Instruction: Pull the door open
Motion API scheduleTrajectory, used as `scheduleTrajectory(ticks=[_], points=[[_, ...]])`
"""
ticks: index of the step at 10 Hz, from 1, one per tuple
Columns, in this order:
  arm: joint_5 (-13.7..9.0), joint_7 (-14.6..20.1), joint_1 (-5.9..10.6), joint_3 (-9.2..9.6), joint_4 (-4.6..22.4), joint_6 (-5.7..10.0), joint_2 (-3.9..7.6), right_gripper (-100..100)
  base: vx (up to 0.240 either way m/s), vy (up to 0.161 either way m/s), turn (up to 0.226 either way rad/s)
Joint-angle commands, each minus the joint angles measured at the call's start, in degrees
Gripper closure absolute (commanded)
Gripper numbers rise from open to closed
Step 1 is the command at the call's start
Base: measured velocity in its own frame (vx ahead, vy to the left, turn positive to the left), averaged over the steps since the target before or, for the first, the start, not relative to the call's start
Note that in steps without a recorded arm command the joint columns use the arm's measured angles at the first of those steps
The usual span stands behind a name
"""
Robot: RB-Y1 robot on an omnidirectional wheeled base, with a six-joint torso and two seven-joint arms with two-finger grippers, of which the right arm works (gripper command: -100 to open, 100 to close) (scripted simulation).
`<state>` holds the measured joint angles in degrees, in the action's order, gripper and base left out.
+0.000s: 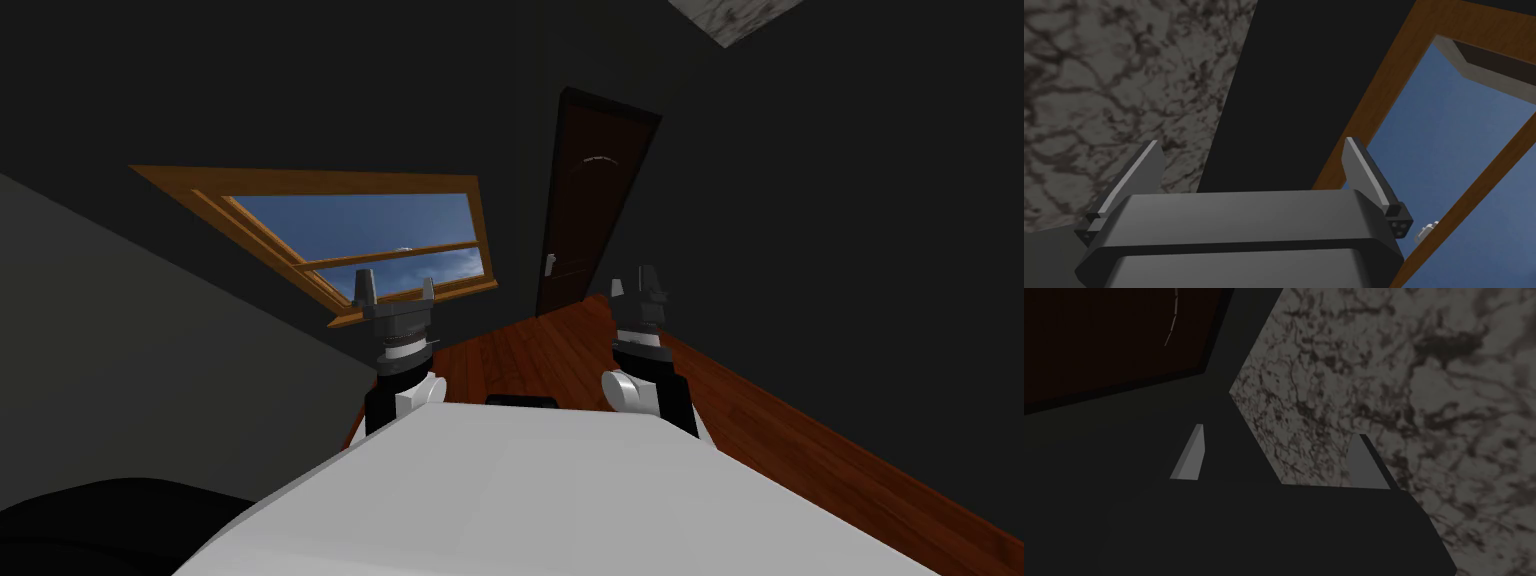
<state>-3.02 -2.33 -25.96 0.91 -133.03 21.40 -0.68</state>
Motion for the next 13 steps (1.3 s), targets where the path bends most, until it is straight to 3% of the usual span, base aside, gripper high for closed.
scheduleTrajectory(ticks=[1, 6, 13], points=[[1.08, -1.27, 0.46, -0.17, 1.71, 0.27, 1.03, -100, 0.078, 0.0, 0.059], [4.88, -5.76, 2.09, -0.76, 7.73, 1.2, 3.94, -100, 0.182, -0.071, 0.052], [10.06, -11.87, 4.31, -1.56, 15.93, 2.48, 7.12, -100, 0.149, -0.059, 0.052]])
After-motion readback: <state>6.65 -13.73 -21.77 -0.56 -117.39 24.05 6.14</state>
